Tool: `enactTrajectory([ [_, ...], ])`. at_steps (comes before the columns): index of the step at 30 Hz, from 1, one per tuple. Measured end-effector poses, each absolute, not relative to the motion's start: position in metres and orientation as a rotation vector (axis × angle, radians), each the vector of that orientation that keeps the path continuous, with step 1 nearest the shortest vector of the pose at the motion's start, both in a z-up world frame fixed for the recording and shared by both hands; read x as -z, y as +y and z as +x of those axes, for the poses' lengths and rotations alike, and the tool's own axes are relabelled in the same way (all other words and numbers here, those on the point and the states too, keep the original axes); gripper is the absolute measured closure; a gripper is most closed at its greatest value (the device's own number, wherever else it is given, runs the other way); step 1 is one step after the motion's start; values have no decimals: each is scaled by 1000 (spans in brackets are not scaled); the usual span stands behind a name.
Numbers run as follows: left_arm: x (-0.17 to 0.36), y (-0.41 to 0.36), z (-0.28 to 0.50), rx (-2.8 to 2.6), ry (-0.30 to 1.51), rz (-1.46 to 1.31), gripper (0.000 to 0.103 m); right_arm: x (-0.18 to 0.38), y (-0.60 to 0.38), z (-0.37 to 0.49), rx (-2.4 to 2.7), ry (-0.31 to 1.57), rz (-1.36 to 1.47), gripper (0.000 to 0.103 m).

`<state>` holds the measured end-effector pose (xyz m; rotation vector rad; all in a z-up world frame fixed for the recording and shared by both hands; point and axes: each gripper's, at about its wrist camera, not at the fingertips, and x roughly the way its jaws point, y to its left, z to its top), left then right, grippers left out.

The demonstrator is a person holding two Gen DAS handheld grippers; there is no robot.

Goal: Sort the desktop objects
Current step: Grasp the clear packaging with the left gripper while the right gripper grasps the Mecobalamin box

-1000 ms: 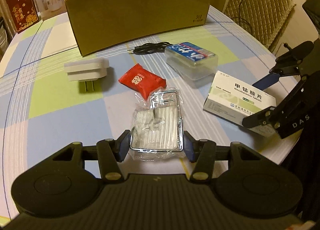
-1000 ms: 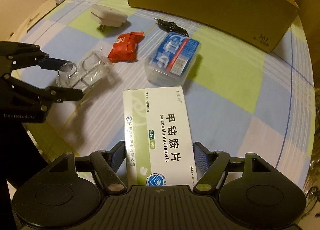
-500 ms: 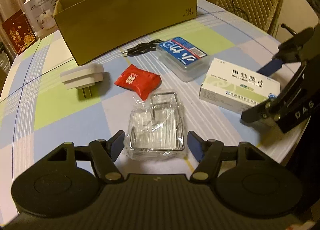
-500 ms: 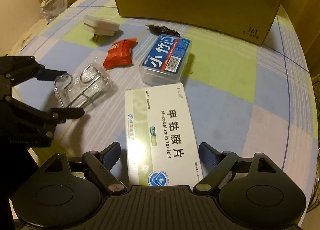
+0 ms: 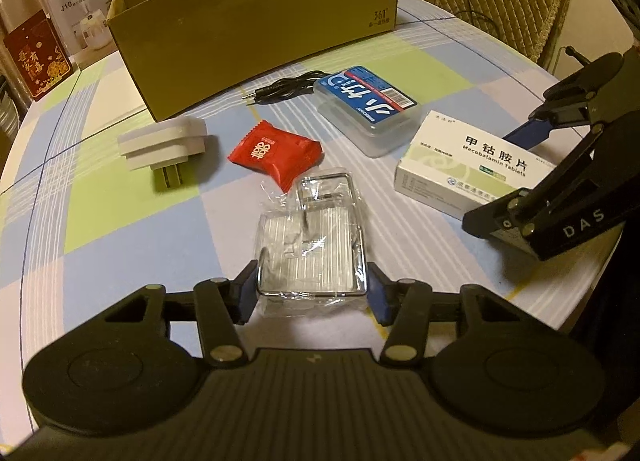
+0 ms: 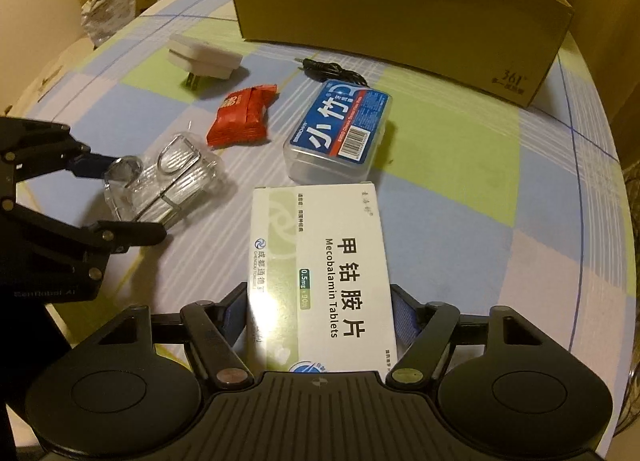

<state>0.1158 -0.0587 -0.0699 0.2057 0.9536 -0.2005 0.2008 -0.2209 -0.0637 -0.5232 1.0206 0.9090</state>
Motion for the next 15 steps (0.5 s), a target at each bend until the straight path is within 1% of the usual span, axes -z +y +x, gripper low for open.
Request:
enactTrajectory([
  [6, 66, -55, 115, 186, 957, 160, 54, 53, -228, 195, -873, 990, -468, 35],
  [15, 44, -54, 102, 166, 926, 116, 54, 22, -245, 180, -829, 964, -375, 35],
])
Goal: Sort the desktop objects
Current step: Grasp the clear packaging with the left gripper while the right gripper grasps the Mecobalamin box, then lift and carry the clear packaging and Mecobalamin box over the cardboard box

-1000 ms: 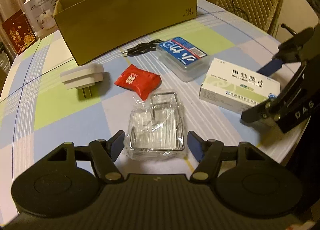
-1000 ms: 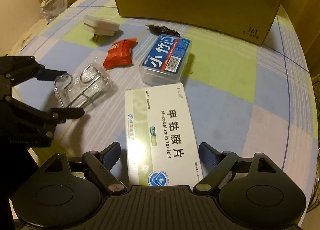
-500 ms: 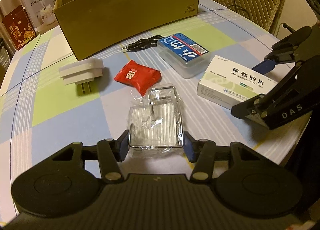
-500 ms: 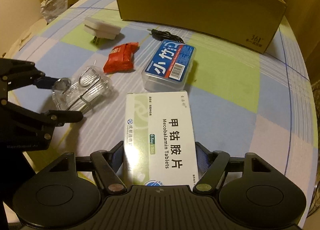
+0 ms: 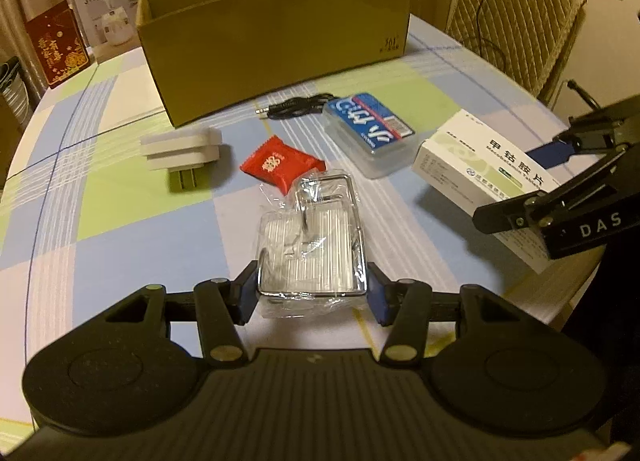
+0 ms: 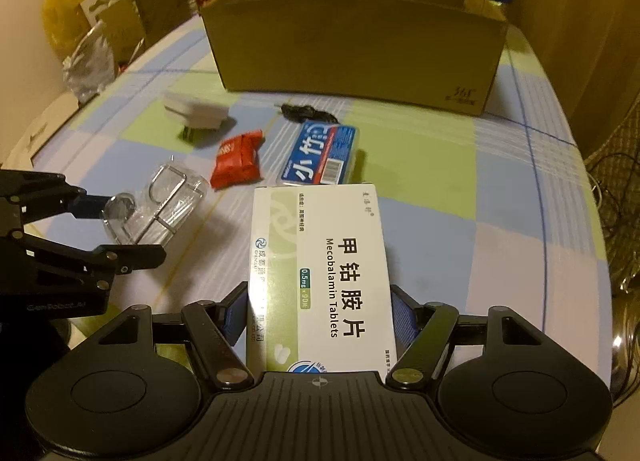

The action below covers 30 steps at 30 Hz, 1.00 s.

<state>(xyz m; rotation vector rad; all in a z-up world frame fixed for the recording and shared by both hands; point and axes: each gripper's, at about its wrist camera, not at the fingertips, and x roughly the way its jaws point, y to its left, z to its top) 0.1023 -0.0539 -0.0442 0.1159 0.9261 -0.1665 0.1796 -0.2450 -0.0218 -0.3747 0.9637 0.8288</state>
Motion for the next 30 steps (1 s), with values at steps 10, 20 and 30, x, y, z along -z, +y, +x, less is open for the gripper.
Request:
enactTrajectory([
  [10, 17, -51, 79, 140, 902, 54, 54, -8, -261, 154, -815, 917, -322, 35],
  [20, -1, -55, 60, 129, 875, 51, 54, -21, -266, 144, -827, 890, -310, 35],
  [30, -11, -55, 54, 120, 860, 56, 54, -24, -271, 139, -831, 879, -304, 35],
])
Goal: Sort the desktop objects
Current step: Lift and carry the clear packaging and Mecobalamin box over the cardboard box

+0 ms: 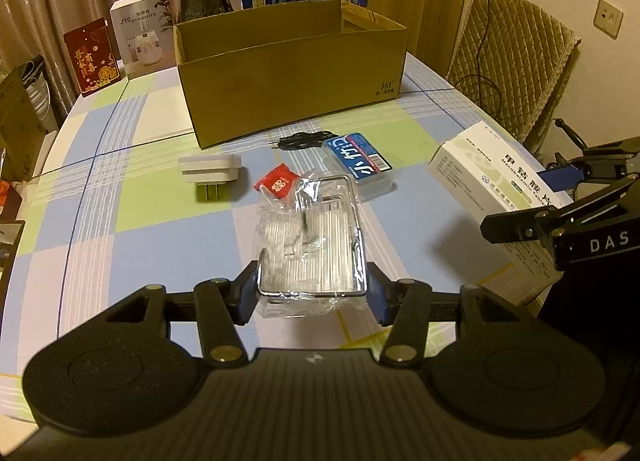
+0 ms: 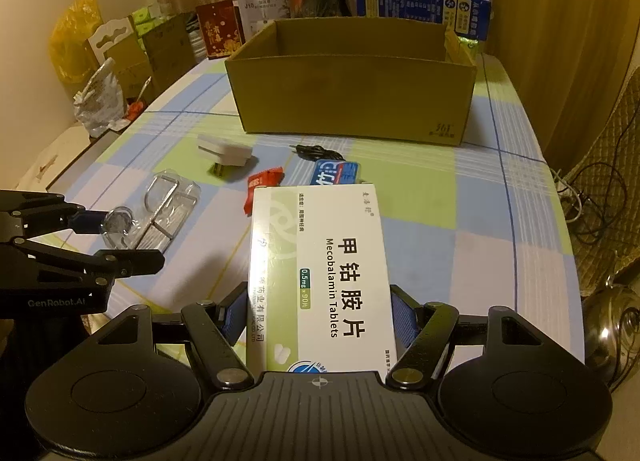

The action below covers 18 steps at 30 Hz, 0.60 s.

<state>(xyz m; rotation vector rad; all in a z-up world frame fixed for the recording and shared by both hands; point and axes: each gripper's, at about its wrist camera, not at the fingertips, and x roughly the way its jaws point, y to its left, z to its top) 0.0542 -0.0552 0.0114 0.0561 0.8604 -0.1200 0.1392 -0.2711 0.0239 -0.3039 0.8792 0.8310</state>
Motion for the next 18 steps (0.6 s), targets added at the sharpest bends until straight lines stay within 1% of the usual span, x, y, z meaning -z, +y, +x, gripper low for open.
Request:
enactTrajectory([
  [18, -12, -56, 55, 119, 863, 32, 54, -19, -276, 140, -818, 896, -299, 35],
])
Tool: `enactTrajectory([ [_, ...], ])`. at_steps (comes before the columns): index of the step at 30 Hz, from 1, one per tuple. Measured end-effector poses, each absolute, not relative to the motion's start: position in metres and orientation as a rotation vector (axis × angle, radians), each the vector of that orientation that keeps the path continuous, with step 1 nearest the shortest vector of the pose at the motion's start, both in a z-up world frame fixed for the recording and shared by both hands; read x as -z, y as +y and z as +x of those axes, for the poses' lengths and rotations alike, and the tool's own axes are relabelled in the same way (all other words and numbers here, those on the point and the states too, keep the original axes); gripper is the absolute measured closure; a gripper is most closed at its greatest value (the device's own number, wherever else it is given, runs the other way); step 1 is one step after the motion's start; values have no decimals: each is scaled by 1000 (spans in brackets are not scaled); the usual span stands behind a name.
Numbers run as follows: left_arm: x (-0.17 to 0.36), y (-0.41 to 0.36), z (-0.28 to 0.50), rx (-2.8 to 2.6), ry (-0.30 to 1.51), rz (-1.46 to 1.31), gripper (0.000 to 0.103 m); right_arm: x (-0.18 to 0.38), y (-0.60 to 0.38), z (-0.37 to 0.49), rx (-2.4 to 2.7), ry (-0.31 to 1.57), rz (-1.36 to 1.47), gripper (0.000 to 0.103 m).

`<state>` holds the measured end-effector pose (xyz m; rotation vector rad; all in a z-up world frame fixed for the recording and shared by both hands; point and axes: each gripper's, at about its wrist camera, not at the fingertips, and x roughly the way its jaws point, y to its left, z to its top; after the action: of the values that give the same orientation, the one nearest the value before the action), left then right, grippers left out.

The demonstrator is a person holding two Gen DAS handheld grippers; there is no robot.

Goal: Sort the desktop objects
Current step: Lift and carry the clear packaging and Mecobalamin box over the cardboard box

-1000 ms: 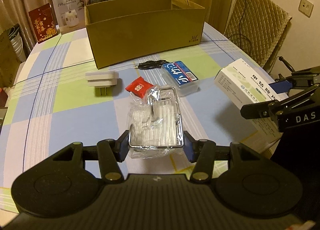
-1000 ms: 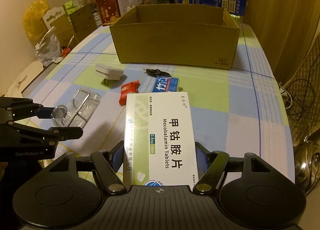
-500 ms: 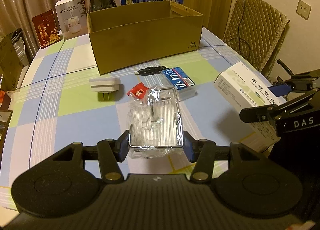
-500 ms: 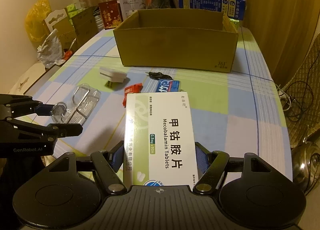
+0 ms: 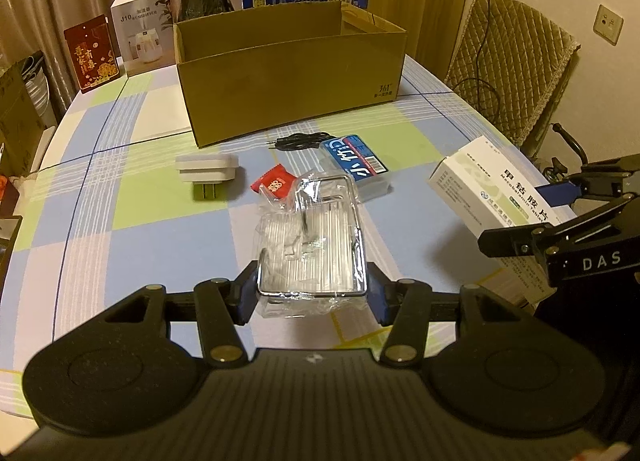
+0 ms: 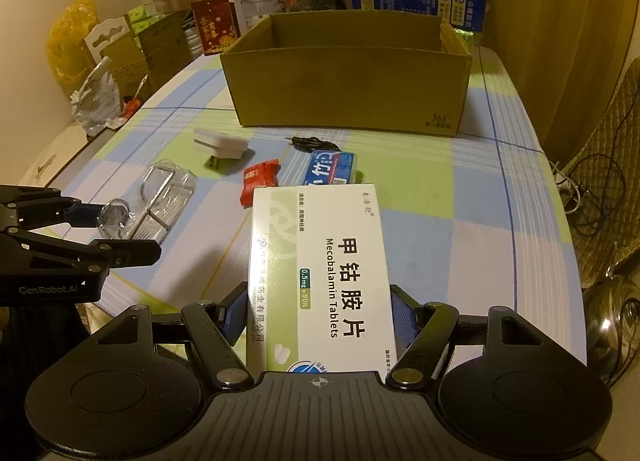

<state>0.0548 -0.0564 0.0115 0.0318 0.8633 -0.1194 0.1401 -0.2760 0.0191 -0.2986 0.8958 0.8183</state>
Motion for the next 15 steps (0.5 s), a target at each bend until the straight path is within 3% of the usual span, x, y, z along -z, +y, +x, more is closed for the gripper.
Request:
enactTrajectory([
  [15, -19, -53, 75, 128, 853, 18, 54, -31, -262, 164, -806, 865, -333, 35],
])
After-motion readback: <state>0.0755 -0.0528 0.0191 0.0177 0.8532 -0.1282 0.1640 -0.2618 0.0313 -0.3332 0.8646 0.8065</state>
